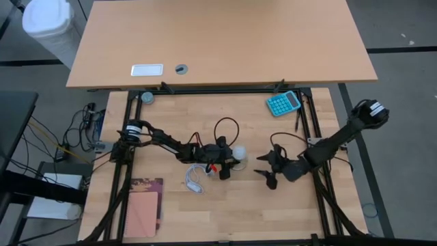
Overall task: Screw lightbulb
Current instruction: Insert the lightbulb into the lamp socket
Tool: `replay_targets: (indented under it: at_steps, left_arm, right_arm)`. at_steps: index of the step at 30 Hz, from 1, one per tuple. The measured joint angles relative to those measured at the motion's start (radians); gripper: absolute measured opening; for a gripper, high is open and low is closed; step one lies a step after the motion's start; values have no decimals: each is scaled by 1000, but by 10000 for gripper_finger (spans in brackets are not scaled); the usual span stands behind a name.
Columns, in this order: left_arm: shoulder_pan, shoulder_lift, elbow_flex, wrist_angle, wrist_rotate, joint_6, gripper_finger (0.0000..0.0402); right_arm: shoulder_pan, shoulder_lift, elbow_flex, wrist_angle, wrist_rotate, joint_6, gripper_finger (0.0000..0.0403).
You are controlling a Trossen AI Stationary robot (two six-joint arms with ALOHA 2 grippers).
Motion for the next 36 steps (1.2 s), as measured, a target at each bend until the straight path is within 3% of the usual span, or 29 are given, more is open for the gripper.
replay_targets:
  at_steps: [5,13,16,20,27,36]
  left_arm:
    - [0,0,0,-2,25,2,204]
    - [0,-4,0,-20,40,2,204]
    - [0,-4,0,-20,43,2,204]
    - [0,-4,0,-18,43,-1,204]
    - [-1,-4,0,-6,43,-14,204]
    - [-1,-3,0,-1,43,-28,204]
  right_arm:
    - [68,-84,0,-27,108,-59,272]
    - [104,-125,-103,-9,128,52,272]
    - [88,-82,-165,185,155,46,272]
    - [50,1,-196,442,192,-87,272]
    - [-26,187,-122,488,178,-158,272]
    - [-78,342,-100,727,130,-220,272]
